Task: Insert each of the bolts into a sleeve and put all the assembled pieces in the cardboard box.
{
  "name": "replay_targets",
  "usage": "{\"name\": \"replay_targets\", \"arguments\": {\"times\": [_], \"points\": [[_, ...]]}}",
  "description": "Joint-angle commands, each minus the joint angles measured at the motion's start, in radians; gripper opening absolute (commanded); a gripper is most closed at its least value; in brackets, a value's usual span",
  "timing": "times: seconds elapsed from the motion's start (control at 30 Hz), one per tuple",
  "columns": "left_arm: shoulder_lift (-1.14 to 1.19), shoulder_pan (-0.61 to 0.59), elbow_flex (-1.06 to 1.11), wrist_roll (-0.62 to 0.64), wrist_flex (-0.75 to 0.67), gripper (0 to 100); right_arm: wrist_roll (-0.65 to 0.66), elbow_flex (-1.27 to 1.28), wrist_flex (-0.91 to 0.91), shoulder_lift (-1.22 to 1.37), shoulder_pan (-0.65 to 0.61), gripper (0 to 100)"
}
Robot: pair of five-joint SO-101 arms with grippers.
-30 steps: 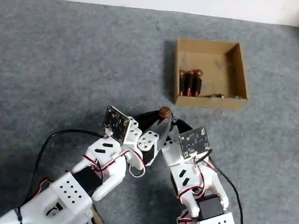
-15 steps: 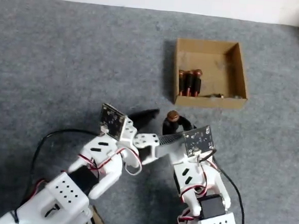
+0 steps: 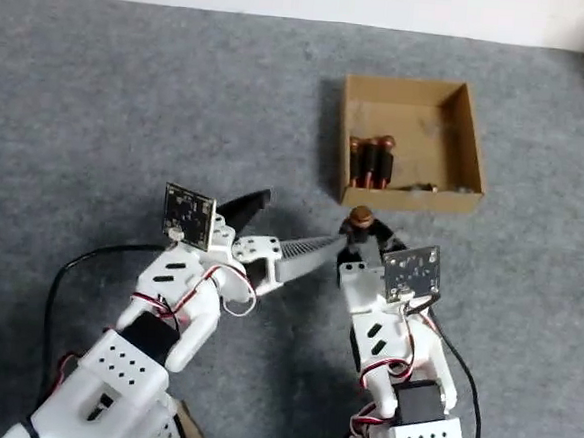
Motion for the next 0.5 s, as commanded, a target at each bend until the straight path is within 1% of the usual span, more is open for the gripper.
{"name": "replay_targets", "arguments": {"times": [0.0, 0.07, 0.2, 0.33, 0.47], "points": [[-0.015, -0.016, -0.033, -0.008, 0.002, 38, 0.023, 0.143, -0.038, -0.012, 0.015, 0.5], [-0.022, -0.033, -0.002, -0.008, 0.035, 35, 0.054, 0.142, -0.051, -0.012, 0.015, 0.5], [-0.022, -0.139, 0.073, -0.008, 0.127, 30, 0.107, 0.14, -0.137, -0.012, 0.033, 0.5], [-0.024, -0.231, 0.11, -0.008, 0.127, 27, 0.133, 0.14, -0.166, -0.012, 0.033, 0.5], [-0.024, -0.262, 0.131, -0.008, 0.127, 27, 0.132, 0.099, -0.16, -0.01, 0.033, 0.5]]}}
